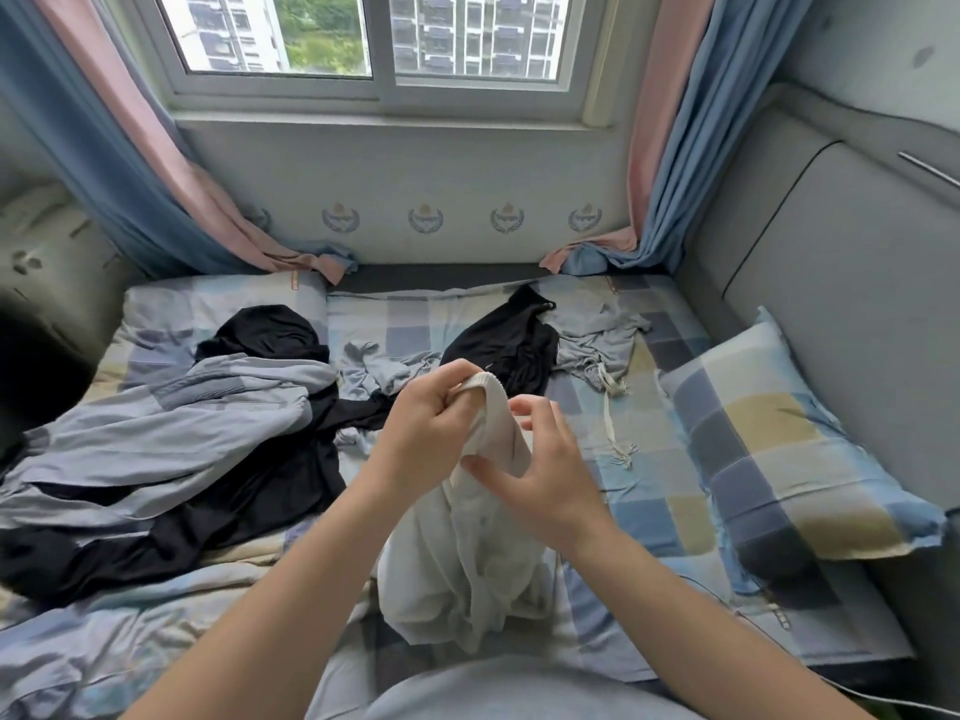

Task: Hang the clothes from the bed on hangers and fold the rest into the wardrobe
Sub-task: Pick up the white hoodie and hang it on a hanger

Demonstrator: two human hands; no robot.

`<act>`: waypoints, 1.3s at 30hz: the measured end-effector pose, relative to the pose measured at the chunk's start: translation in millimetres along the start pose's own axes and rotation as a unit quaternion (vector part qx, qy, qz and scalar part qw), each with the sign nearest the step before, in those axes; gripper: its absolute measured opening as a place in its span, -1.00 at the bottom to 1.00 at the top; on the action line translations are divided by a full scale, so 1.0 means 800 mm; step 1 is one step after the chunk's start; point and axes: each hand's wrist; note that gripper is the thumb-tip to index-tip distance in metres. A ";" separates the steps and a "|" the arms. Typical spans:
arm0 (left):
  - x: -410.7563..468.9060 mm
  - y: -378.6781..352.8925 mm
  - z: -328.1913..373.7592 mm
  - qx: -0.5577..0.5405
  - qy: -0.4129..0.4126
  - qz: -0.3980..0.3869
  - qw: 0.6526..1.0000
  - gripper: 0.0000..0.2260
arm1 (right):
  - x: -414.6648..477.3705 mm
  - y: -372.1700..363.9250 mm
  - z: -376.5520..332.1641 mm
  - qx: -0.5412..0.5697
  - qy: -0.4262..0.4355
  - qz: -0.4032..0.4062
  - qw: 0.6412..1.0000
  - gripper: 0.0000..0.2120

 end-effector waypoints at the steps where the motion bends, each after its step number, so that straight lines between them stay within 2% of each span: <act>1: -0.001 -0.004 0.001 0.000 0.005 -0.005 1.000 -0.83 | 0.001 0.002 0.001 0.011 -0.005 -0.004 1.000 -0.49; 2: -0.003 -0.008 0.002 0.003 0.009 -0.011 1.000 -0.83 | 0.003 0.004 0.004 0.021 -0.005 -0.004 1.000 -0.57; 4: -0.006 -0.016 0.004 0.014 0.013 -0.016 1.000 -0.82 | 0.007 0.006 0.011 0.024 0.009 0.012 1.000 -0.86; 5: -0.008 -0.019 0.005 0.019 0.014 -0.014 1.000 -0.81 | 0.008 0.007 0.017 0.016 0.014 0.022 1.000 -0.87; 9: -0.010 -0.031 0.009 0.011 0.018 0.004 1.000 -0.78 | 0.015 0.011 0.051 -0.052 -0.036 0.011 0.998 -0.72; 13: -0.013 -0.042 0.005 0.008 0.025 0.013 1.000 -0.79 | 0.019 0.021 0.097 -0.093 -0.102 0.014 0.990 -0.72; 17: -0.009 -0.040 -0.004 -0.019 0.031 0.074 0.997 -0.80 | 0.010 0.046 0.150 -0.122 -0.202 0.006 0.972 -0.80; 21: 0.003 -0.034 -0.018 -0.036 0.046 0.110 0.992 -0.81 | -0.007 0.071 0.195 -0.110 -0.261 -0.015 0.959 -0.79; 25: 0.011 -0.047 -0.036 -0.054 0.101 0.131 0.985 -0.81 | -0.001 0.085 0.193 -0.017 -0.293 0.003 0.956 -0.81; 29: 0.005 -0.069 -0.039 -0.079 0.186 0.062 0.977 -0.84 | 0.019 0.096 0.155 0.120 -0.301 0.041 0.945 -0.92; 33: -0.010 -0.090 -0.045 -0.048 0.249 -0.081 0.964 -0.91 | 0.029 0.095 0.115 0.228 -0.313 0.026 0.921 -0.90; 36: -0.028 -0.106 -0.048 -0.010 0.239 -0.195 0.951 -0.87 | 0.029 0.096 0.092 0.296 -0.325 0.045 0.897 -0.84; 39: -0.042 -0.121 -0.052 -0.004 0.220 -0.223 0.950 -0.70 | 0.029 0.102 0.070 0.348 -0.325 0.063 0.877 -0.79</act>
Point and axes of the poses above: each hand's wrist, its own x-axis towards the middle knuckle, its own y-axis out of the back of the hand, z = x × y, and after that the axes turned 2 degrees about -x, right-handed
